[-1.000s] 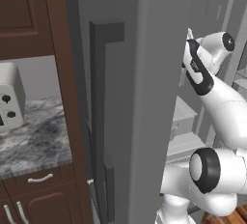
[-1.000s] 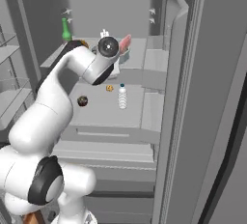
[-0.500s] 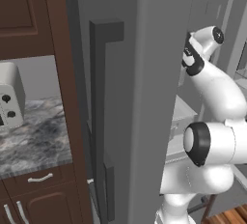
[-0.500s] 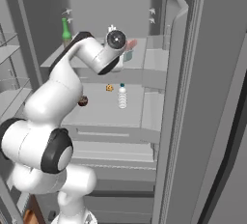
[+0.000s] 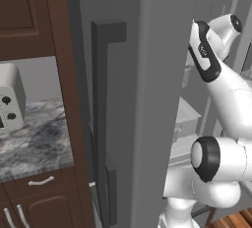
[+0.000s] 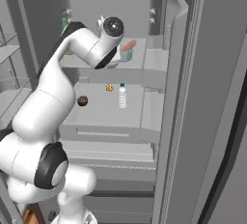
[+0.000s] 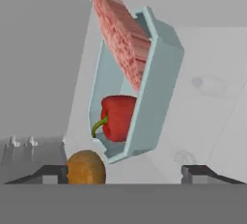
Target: Place the tupperware on the top shelf of the fridge. Make space for the tupperware among the existing items by rearranging them on the shelves if needed. Close the fridge door when finished.
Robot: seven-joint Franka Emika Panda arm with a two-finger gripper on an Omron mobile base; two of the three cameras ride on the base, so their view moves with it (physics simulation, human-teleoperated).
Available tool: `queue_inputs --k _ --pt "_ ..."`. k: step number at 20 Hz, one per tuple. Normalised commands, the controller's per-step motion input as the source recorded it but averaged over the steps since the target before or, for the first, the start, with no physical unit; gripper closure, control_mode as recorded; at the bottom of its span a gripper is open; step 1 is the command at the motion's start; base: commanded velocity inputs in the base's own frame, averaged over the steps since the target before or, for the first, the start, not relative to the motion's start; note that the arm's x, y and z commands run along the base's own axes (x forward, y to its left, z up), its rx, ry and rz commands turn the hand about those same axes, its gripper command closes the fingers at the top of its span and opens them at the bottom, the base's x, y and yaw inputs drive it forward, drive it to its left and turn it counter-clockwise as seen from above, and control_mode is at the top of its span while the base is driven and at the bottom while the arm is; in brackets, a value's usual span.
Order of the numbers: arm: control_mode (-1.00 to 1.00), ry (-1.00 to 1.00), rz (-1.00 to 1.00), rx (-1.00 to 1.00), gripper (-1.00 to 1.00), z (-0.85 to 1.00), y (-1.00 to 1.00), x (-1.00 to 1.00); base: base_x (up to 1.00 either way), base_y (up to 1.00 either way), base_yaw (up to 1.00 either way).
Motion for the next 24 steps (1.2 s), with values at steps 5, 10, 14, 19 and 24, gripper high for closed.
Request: queue_inputs --k 5,10,14,19,24 --pt "-1.0 0.0 0.26 -0.33 -1.0 0.0 0.29 -1.0 0.0 0.0 0.0" --pt "-1.0 0.0 0.4 -0.46 -1.0 -0.12 0.01 -0.86 0.0 0.0 0.0" --pt "-1.0 -0.01 0.36 -0.41 -1.0 -0.65 0.0 -0.44 0.0 0.0 0.0" --pt "-1.0 -0.03 0.25 -0.43 -1.0 -0.91 0.18 -0.29 0.0 0.0 0.0" --pt "-1.0 0.0 0.13 -0.3 -1.0 -0.65 0.12 -0.25 0.0 0.0 0.0"
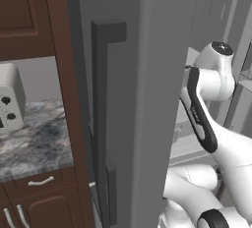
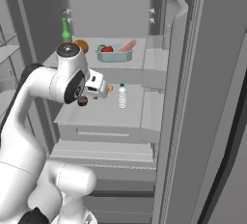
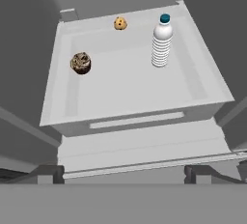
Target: Place the tupperware on the top shelf of the fridge. Make space for the tupperware among the existing items by rearranging them on the shelves if needed. Close the fridge door when finished.
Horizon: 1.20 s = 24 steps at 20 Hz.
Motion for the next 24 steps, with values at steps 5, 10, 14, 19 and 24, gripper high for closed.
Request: queue_inputs --k 5,10,14,19,24 --pt "-1.0 -0.02 0.0 -0.04 -1.0 -0.06 0.0 -0.04 0.0 0.0 0.0" --pt "-1.0 0.0 0.0 0.0 -1.0 0.0 0.01 0.0 0.0 0.0 0.0" --pt "1.0 0.0 0.0 0.0 -1.0 0.0 0.0 0.0 -0.25 -0.1 0.0" --pt "1.0 0.0 0.0 0.0 -1.0 0.0 0.0 0.0 -0.29 -0.66 0.06" --pt "1.0 0.0 0.0 0.0 -1.0 0.0 0.0 0.0 -0.32 -0.18 0.28"
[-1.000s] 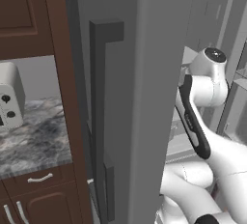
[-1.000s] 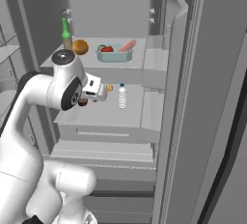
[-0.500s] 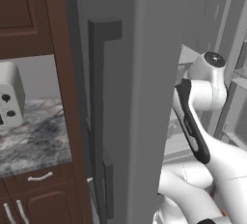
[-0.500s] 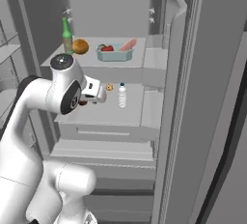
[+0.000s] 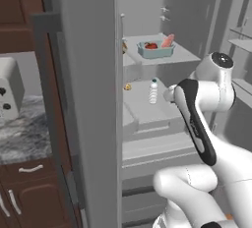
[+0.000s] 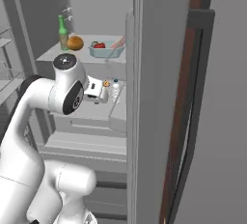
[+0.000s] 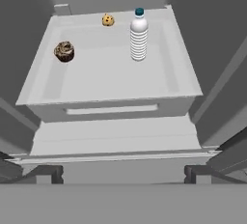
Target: Place the tupperware on the top shelf of the fridge. Make space for the tupperware among the existing items by rearranging them on the shelves if needed. Close the fridge door when finished.
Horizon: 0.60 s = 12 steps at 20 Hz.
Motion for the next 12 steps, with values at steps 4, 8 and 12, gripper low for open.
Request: queue_inputs --k 4,8,12 --pt "1.0 0.0 0.0 0.0 -1.0 0.0 0.0 0.0 -0.47 0.04 0.35" --pt "1.0 0.0 0.0 0.0 -1.0 0.0 0.0 0.0 -0.55 0.0 0.2" --pt "1.0 0.0 0.0 0.0 -1.0 0.0 0.0 0.0 -0.52 0.05 0.03"
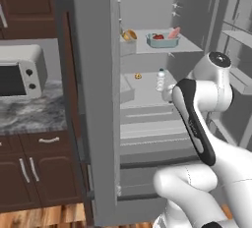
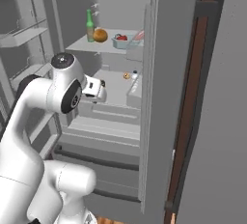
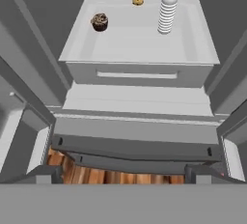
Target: Place the tupperware on the top shelf of the fridge. Make space for the tupperware among the existing items by rearranging them on the shelves if needed. Close the fridge door when finished.
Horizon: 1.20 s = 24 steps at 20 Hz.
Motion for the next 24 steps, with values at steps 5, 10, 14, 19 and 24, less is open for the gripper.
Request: queue_inputs --k 5,10,14,19,24 --pt "1.0 0.0 0.0 0.0 -1.0 0.0 0.0 0.0 -0.14 0.27 -0.25" --pt "1.0 0.0 0.0 0.0 -1.0 0.0 0.0 0.0 -0.12 0.33 -0.27" --pt "1.0 0.0 0.0 0.0 -1.0 0.0 0.0 0.0 -0.26 0.06 -0.14" --pt "-1.0 0.0 0.0 0.0 -1.0 0.0 0.0 0.0 -0.09 0.0 0.0" --pt "-1.0 0.0 0.02 0.0 -1.0 -0.04 -0.02 -0.26 0.0 0.0 0.0"
